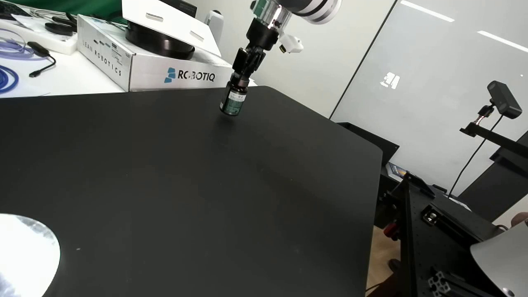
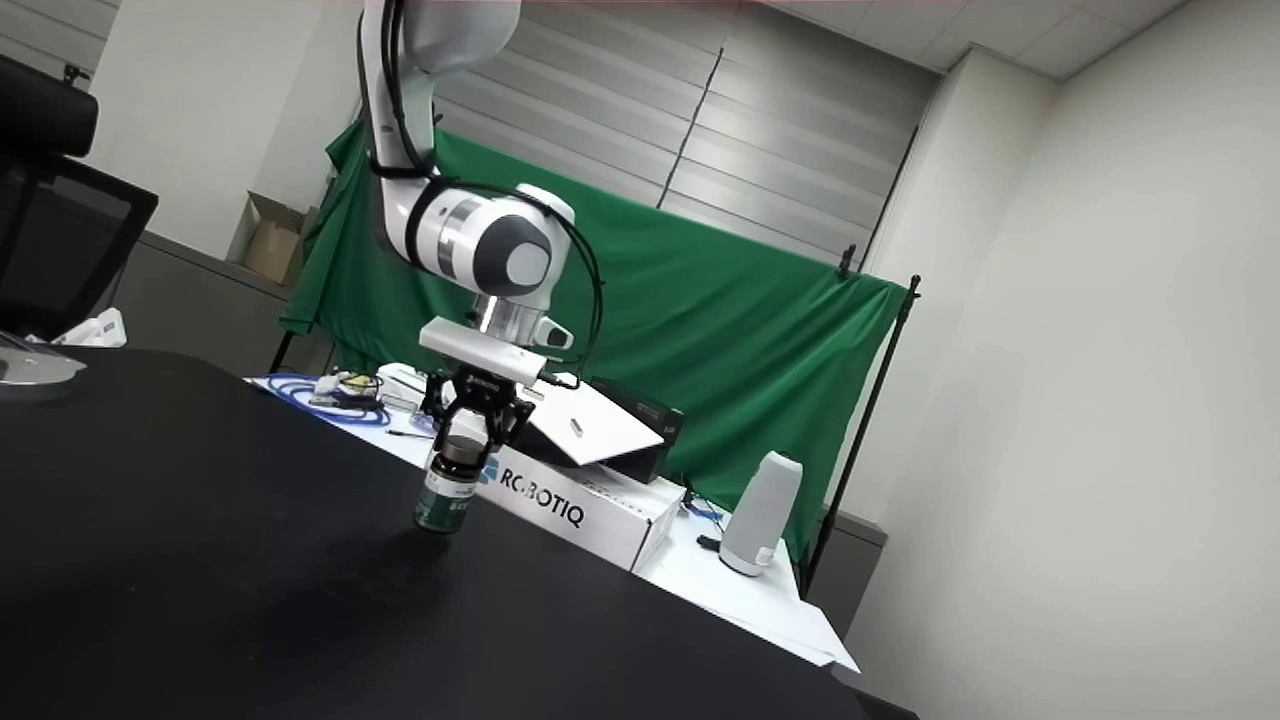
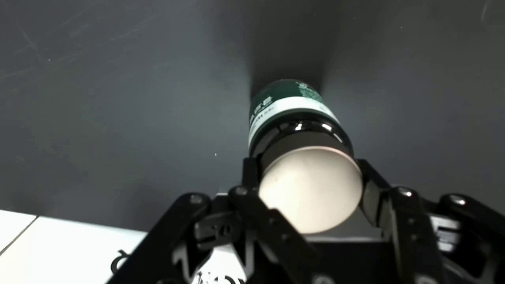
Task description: Move the bottle backwards then place it on top of the silver object
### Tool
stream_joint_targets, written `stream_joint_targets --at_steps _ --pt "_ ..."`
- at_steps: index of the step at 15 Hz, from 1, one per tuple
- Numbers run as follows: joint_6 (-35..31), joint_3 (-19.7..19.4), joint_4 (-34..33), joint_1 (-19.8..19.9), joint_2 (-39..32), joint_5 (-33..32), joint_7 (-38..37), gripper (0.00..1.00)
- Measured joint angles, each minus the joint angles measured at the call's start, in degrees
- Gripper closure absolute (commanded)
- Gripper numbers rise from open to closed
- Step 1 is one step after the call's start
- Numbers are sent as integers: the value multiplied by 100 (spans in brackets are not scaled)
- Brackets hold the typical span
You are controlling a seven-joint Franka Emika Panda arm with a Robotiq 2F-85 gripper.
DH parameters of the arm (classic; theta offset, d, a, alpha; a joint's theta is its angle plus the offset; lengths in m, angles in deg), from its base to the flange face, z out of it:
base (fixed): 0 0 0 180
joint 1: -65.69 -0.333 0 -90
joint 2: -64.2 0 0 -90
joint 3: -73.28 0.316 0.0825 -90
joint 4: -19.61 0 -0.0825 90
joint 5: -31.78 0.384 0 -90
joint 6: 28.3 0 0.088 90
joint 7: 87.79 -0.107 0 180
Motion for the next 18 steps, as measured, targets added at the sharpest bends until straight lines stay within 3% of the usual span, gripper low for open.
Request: stream_joint_targets --at_steps 10,18 --pt "-168 4 921 -856 1460 -543 -323 64" --pt "-251 189 1280 -1905 1562 -1189 -784 64"
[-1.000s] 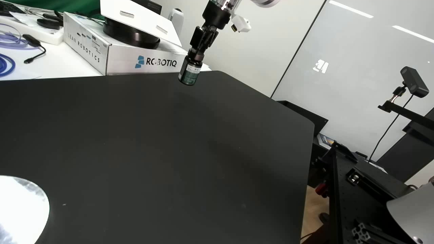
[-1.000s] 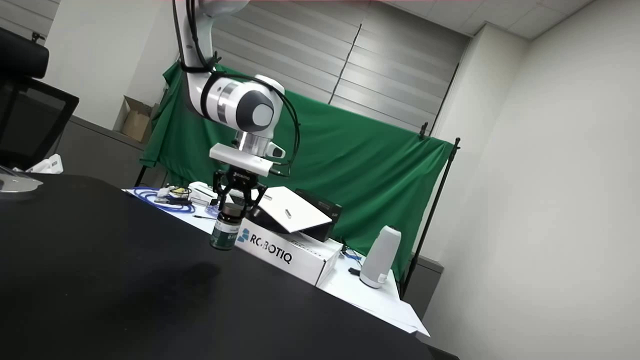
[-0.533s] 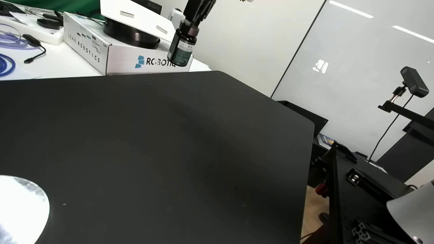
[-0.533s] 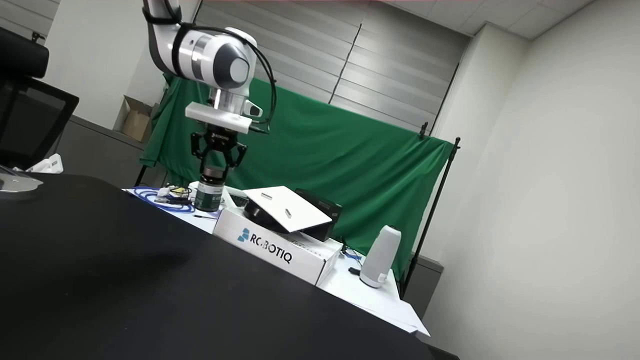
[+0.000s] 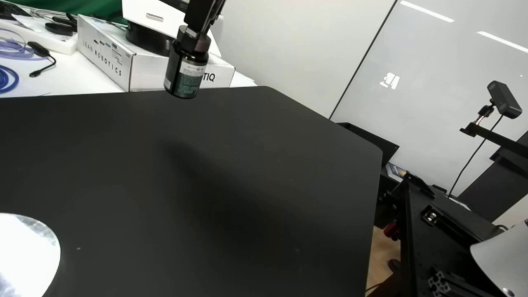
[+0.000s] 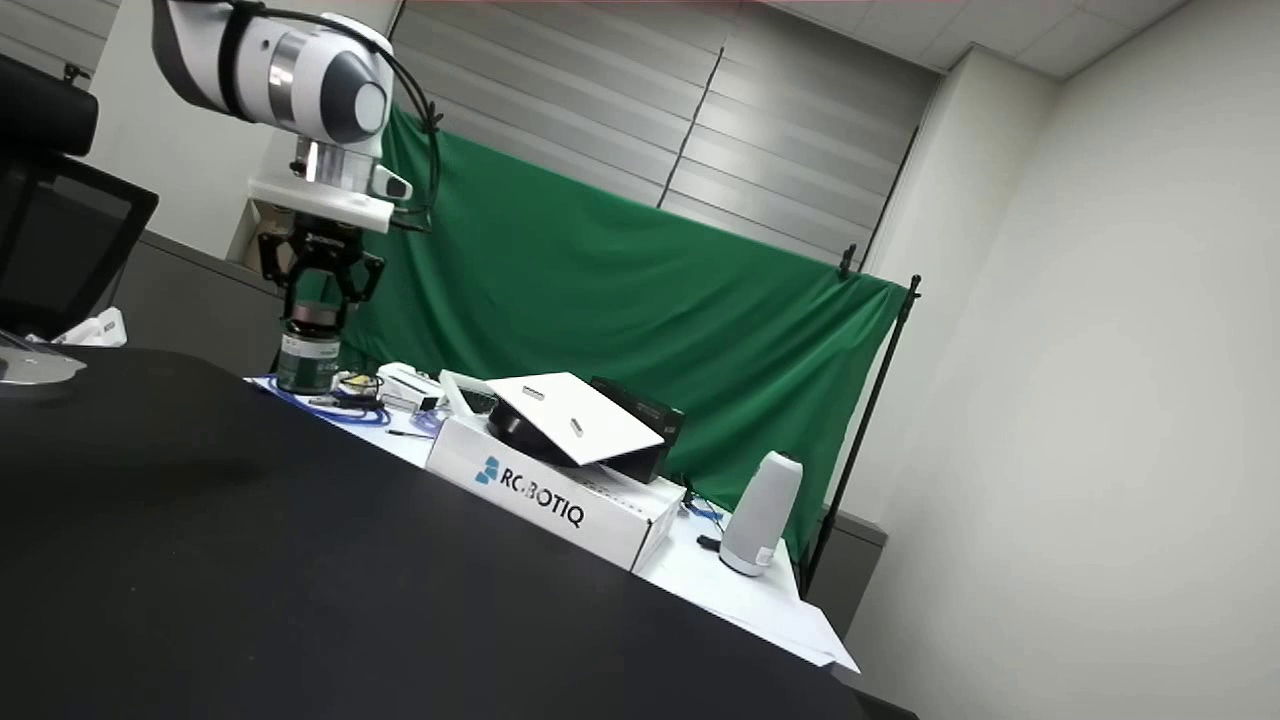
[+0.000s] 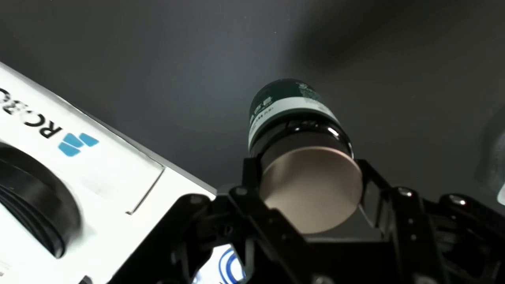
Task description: Move the bottle backwards then place it on top of the silver object
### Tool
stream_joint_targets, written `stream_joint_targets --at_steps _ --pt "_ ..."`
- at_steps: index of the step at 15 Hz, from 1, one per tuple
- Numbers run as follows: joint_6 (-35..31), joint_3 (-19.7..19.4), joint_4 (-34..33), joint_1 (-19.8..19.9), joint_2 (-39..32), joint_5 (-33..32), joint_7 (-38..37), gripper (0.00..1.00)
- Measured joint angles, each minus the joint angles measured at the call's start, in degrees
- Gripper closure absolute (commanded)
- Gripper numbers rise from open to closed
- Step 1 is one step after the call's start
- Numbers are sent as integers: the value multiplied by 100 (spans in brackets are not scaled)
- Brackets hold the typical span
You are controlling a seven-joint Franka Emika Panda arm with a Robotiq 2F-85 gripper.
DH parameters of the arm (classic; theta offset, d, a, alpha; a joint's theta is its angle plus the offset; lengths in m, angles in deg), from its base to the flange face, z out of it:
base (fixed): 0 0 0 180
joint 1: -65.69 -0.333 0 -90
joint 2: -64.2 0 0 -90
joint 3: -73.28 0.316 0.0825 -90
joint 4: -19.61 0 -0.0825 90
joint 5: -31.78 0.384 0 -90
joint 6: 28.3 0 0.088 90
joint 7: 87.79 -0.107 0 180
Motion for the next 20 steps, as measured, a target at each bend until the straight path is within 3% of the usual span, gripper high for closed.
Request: stream_joint_targets --at_steps 5,20 --pt "22 216 -2 -455 -80 -96 -64 64" --pt "261 909 -253 -1268 -652 -147 36 64"
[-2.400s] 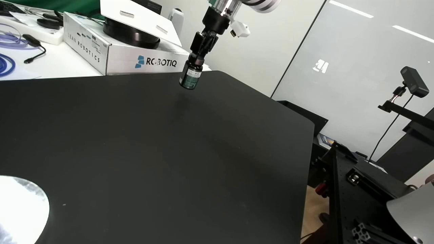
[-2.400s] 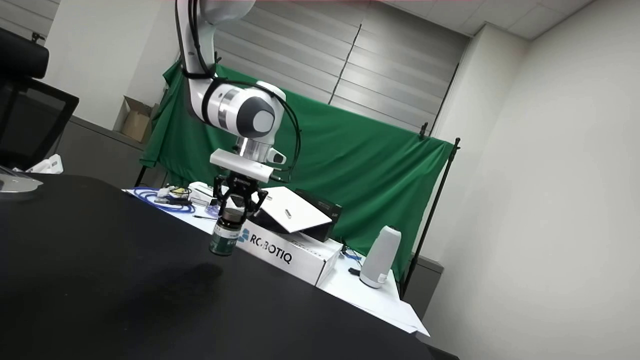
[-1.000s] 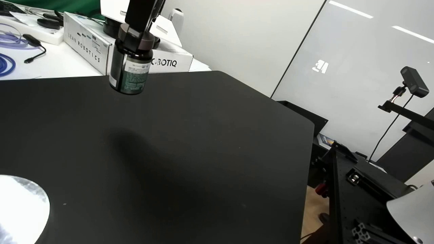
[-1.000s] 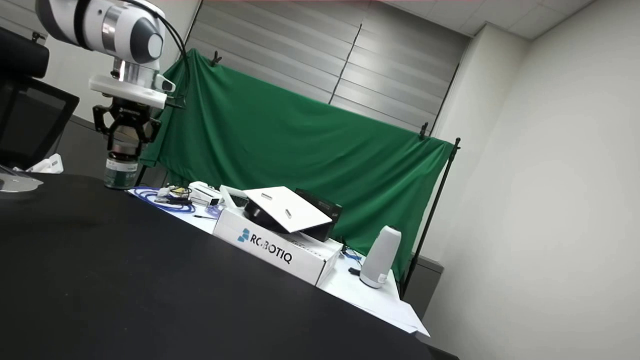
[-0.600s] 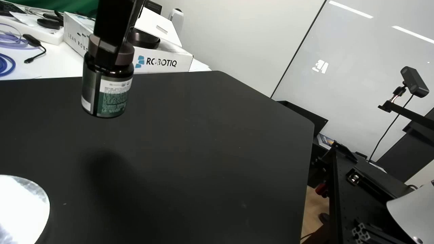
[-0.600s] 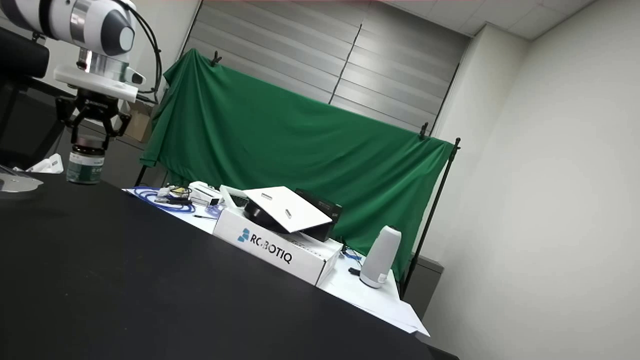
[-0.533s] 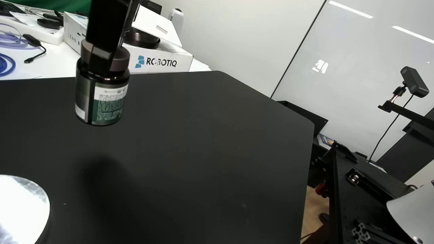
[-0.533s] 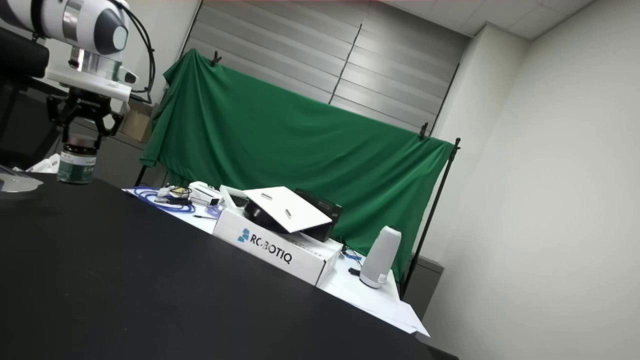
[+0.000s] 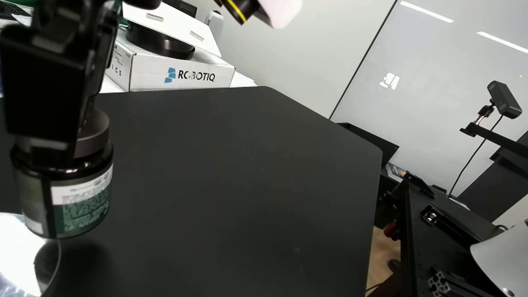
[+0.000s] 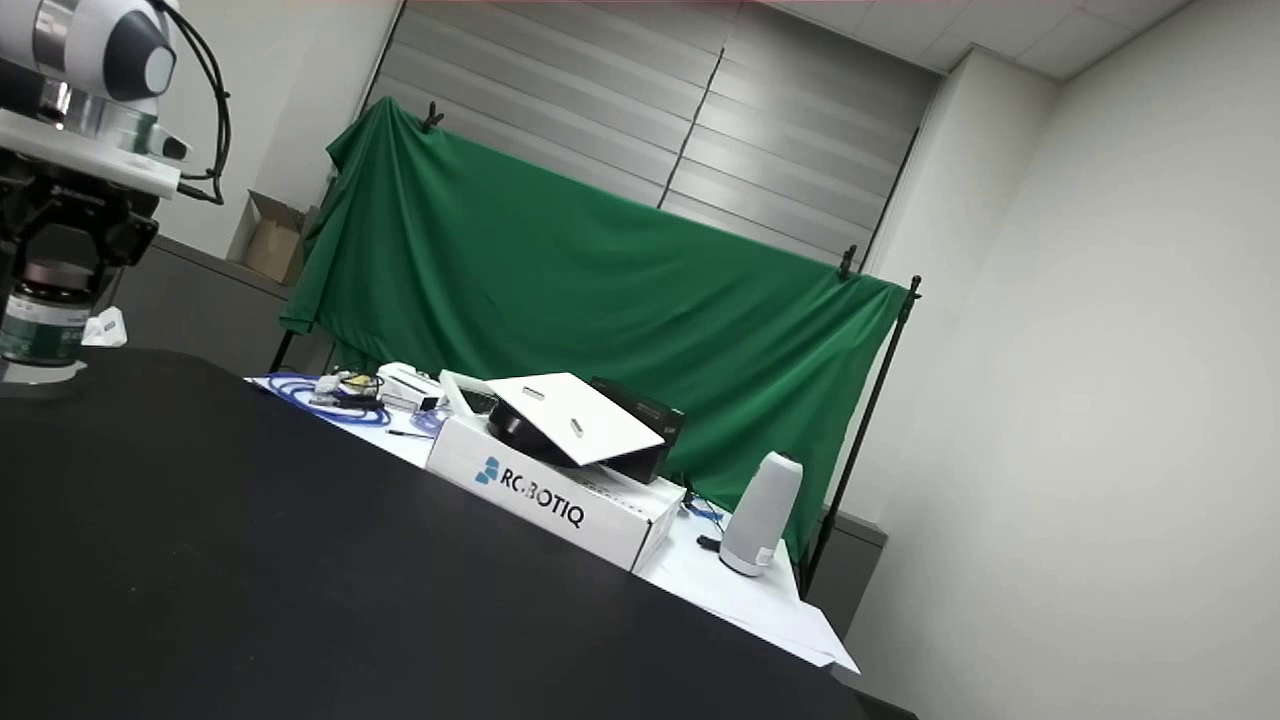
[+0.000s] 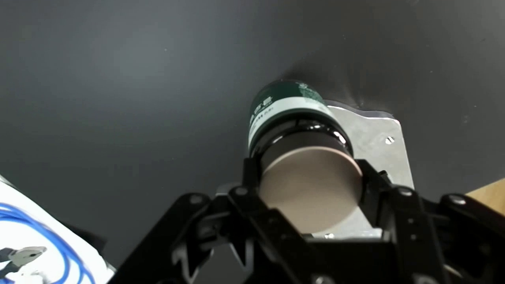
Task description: Move the bottle backwards then place it on top of the silver object
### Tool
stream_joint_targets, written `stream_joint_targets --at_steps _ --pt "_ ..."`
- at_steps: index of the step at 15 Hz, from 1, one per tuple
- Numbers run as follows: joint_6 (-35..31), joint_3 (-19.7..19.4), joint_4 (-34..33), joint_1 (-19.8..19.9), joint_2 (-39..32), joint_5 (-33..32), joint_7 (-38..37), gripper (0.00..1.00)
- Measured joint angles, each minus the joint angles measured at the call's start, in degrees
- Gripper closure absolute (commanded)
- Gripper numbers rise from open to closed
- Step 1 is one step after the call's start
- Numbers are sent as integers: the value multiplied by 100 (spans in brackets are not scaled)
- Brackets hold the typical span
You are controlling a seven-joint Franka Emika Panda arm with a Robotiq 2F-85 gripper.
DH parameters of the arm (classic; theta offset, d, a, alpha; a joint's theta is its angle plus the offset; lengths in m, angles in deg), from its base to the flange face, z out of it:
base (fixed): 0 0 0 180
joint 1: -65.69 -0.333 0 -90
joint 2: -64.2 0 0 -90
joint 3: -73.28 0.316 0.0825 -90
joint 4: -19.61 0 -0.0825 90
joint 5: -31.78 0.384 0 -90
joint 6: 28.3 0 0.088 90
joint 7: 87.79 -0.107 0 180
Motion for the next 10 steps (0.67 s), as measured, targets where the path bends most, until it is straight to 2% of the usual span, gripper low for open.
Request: stream_joint_targets --at_steps 10 --pt "-21 194 -473 -163 -562 -42 578 64"
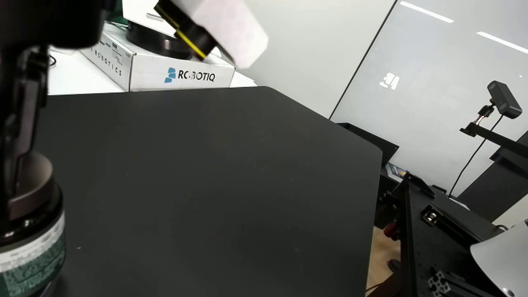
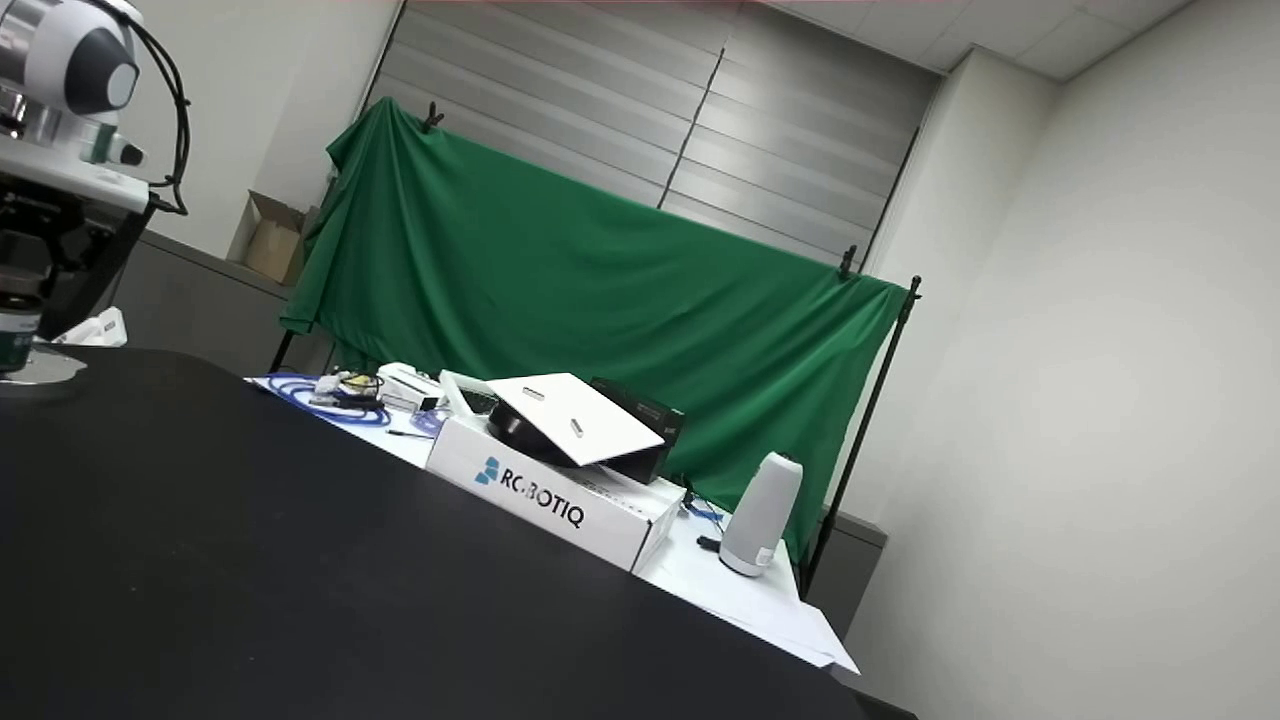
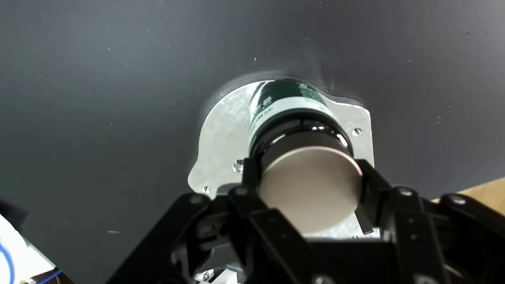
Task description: Move the bottle backwards then place it on top of the silver object
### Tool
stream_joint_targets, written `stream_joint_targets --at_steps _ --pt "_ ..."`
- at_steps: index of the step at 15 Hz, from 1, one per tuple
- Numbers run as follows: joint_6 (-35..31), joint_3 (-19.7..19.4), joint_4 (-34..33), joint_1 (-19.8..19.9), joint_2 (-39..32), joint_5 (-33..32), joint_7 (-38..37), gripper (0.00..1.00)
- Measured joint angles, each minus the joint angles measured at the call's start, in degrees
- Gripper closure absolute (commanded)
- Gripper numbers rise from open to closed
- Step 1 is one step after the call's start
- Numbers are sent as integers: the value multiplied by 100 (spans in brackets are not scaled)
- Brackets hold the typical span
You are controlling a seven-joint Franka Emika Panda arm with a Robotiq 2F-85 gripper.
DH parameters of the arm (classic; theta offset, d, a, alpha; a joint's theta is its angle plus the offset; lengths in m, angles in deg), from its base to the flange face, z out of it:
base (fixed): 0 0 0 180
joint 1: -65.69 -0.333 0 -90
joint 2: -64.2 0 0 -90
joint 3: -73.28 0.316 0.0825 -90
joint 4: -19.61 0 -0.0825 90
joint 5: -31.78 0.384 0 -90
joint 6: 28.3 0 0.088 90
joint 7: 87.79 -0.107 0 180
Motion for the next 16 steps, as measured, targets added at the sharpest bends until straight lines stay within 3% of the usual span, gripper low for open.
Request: stream_joint_targets --at_steps 4,6,8,10,16 --pt "-19 7 -222 0 -199 -91 185 64" --pt "-17 7 -306 0 -253 -128 242 14" --pt "-12 7 -375 0 -295 -165 243 11" --pt "-13 7 -430 0 -329 -172 243 1" --pt "-17 8 -579 0 -304 -173 241 0"
